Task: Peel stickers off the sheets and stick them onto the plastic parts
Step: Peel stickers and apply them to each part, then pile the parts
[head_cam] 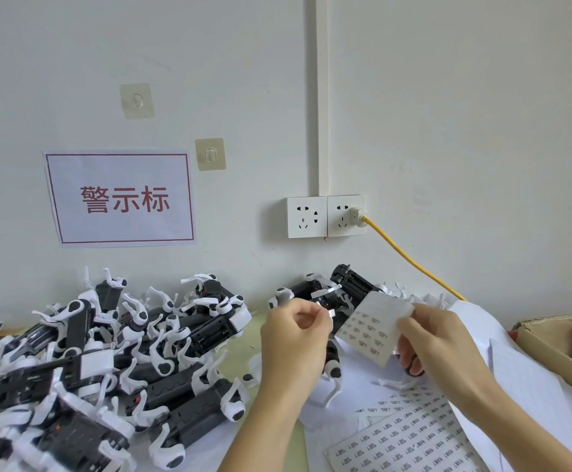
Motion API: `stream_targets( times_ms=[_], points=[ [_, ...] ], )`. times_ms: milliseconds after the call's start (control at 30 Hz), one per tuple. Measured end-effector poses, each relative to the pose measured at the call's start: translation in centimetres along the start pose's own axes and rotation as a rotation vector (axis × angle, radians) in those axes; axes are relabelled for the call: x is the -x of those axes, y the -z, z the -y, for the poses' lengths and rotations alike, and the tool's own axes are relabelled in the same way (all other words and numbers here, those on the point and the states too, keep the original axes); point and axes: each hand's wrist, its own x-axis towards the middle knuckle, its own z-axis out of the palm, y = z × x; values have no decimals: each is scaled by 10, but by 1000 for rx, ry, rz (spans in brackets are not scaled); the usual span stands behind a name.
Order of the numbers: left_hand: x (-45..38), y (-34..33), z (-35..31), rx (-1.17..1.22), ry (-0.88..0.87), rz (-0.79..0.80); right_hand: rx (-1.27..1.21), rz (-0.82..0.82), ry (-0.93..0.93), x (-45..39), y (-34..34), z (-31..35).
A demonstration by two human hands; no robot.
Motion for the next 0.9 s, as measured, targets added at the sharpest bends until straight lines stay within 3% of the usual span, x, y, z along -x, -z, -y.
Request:
stream_targets(
  times_ms=[300,400,467,533,600,667,900],
  points=[
    [1,3,-5,132,112,-66,267,-427,-178,-10,19,-12],
    [2,2,-5,108,92,-86,311,-551,14,-9,20,-9],
    [3,1,-5,99,79,-103,220,-443,229,-3,15,-1],
    [3,-1,-5,89,58,-113,147,-138,330,7,4,9],
    [4,-3,-4,68,30,-118,105,170,352,15,-11,14],
    [4,-6,-3,50,9,-120,50,344,315,19,-21,15],
    [6,-11,-3,49,-67,-149,-74,430,252,20,-24,15]
  ],
)
